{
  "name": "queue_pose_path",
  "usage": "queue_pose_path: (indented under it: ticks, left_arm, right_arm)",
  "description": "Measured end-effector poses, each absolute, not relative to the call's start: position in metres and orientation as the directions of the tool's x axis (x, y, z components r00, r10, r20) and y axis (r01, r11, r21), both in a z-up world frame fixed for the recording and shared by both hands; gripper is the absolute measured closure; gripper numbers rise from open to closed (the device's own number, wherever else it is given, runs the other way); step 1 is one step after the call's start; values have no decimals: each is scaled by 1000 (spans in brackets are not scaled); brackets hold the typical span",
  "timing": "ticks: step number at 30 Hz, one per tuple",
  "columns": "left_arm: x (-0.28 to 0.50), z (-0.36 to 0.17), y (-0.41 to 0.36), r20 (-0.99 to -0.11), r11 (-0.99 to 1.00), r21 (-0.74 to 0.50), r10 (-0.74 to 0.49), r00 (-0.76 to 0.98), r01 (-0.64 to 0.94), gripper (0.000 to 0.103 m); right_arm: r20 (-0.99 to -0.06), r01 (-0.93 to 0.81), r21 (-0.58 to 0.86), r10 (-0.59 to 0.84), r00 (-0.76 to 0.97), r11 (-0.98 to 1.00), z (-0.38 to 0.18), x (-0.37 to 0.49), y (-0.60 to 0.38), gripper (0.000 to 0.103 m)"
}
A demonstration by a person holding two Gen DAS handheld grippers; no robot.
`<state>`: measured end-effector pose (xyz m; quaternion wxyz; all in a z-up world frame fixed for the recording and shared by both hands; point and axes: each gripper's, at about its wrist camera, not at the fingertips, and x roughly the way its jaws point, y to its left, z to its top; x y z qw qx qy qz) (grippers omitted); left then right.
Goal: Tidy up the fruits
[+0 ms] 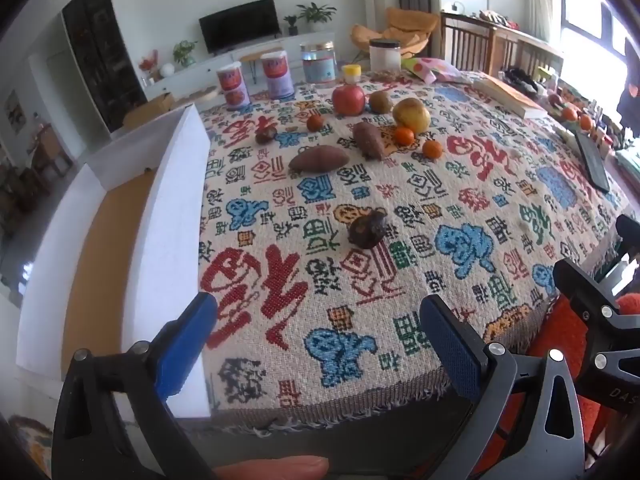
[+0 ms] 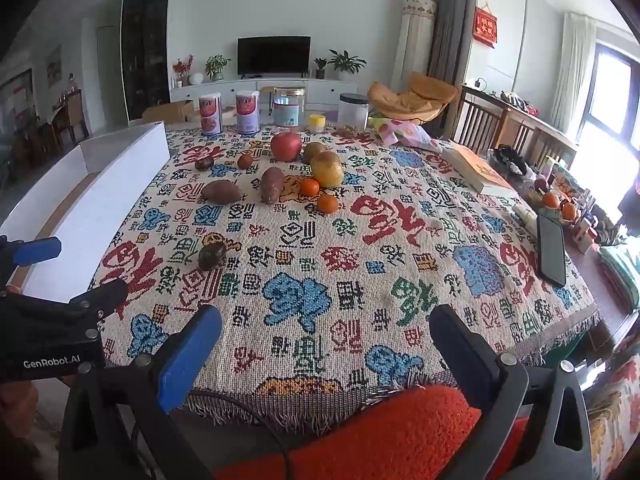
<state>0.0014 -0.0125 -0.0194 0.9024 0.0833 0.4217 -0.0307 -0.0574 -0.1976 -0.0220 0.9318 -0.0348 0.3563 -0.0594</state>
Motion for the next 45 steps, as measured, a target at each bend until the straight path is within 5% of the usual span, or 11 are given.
queue_pose_path:
  ticks: [45]
  left_arm:
    - [2, -29, -13, -789, 984, 118, 11, 615, 133, 1]
  right_arm:
    - [-699, 185, -123, -217, 681, 975, -32, -53, -215, 0]
